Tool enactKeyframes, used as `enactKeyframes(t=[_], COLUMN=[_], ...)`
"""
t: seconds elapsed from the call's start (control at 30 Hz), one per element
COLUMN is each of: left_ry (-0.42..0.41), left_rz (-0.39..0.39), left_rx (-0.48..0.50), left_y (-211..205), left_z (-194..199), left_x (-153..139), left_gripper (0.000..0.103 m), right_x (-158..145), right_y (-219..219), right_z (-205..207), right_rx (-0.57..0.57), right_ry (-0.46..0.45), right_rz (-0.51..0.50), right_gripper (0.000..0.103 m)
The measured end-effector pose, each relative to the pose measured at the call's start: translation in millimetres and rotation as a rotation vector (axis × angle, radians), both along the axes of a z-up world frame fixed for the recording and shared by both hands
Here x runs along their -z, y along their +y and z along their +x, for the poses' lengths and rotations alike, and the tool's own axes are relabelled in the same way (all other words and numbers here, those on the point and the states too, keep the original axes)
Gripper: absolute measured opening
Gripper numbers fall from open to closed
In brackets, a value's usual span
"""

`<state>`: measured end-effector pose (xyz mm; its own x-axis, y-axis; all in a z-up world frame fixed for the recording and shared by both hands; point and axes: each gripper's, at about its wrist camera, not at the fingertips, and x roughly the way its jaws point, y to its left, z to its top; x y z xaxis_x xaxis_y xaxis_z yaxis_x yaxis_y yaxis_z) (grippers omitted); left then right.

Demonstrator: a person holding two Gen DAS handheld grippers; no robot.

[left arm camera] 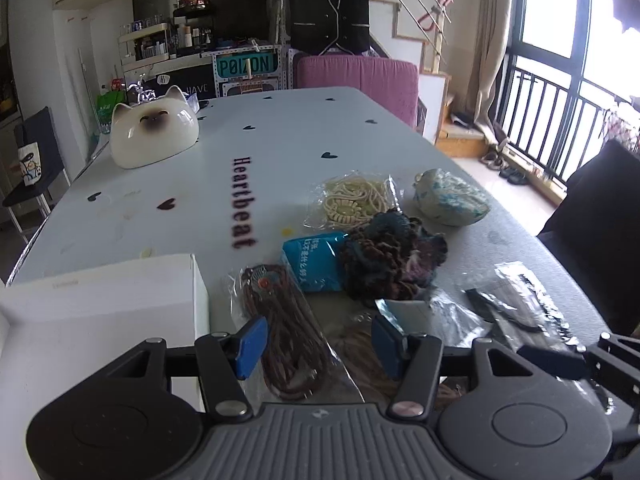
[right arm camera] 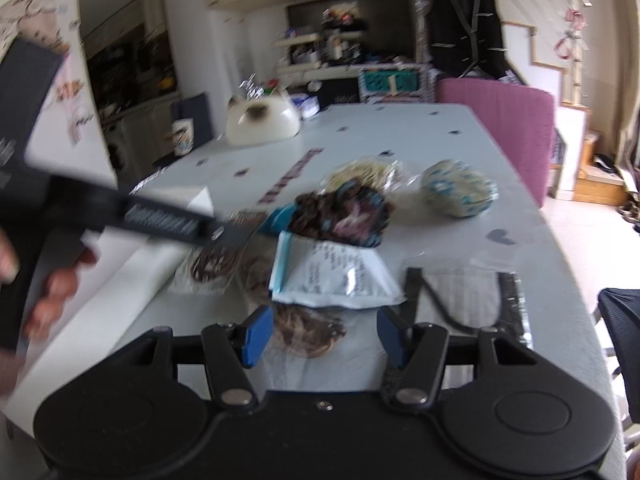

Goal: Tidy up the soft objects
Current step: 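Move both tools toward the bagged brown cords and bagged tan cords, then grasp the brown-cord bag with the left tool while the right tool grasps the tan-cord bag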

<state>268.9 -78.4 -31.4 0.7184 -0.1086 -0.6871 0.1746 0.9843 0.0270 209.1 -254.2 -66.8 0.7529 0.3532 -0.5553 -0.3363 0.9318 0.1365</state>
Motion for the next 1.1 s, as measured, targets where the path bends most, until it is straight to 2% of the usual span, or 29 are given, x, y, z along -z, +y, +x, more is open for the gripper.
enactKeyframes(t=[0.23,0.3,0.33,0.5,0.57,0.67,0.97,1.03,1.1], left_ry=[0.054,0.061,0.057,0.074,0.095,0.110,0.102,0.068,0.055], left_rz=[0.104,0.110,0.108,0.095,0.081,0.039,-0.029,-0.029,-0.023], left_rx=[0.015,0.022,0.025,0.050,0.058,0.071,0.063,0.044,0.043], left_y=[-10,-10,-10,-10,-9,-5,3,6,6], left_z=[28,29,28,23,18,7,-28,-34,-33], left_x=[18,23,23,25,27,30,25,21,19], left_gripper=[0.058,0.054,0.052,0.008,0.000,0.000,0.000,0.006,0.034], right_x=[10,12,14,16,17,16,13,13,14], right_y=[17,20,22,29,31,31,21,19,18], right_z=[7,7,7,-5,-12,-25,-69,-76,-81], right_rx=[-0.073,-0.080,-0.085,-0.108,-0.113,-0.110,-0.092,-0.090,-0.085], right_ry=[0.004,0.008,0.013,0.010,0.007,0.002,0.011,0.013,0.013], right_rz=[-0.102,-0.134,-0.154,-0.203,-0.216,-0.229,-0.183,-0.170,-0.157], right_gripper=[0.059,0.049,0.049,0.041,0.037,0.025,0.017,0.018,0.018])
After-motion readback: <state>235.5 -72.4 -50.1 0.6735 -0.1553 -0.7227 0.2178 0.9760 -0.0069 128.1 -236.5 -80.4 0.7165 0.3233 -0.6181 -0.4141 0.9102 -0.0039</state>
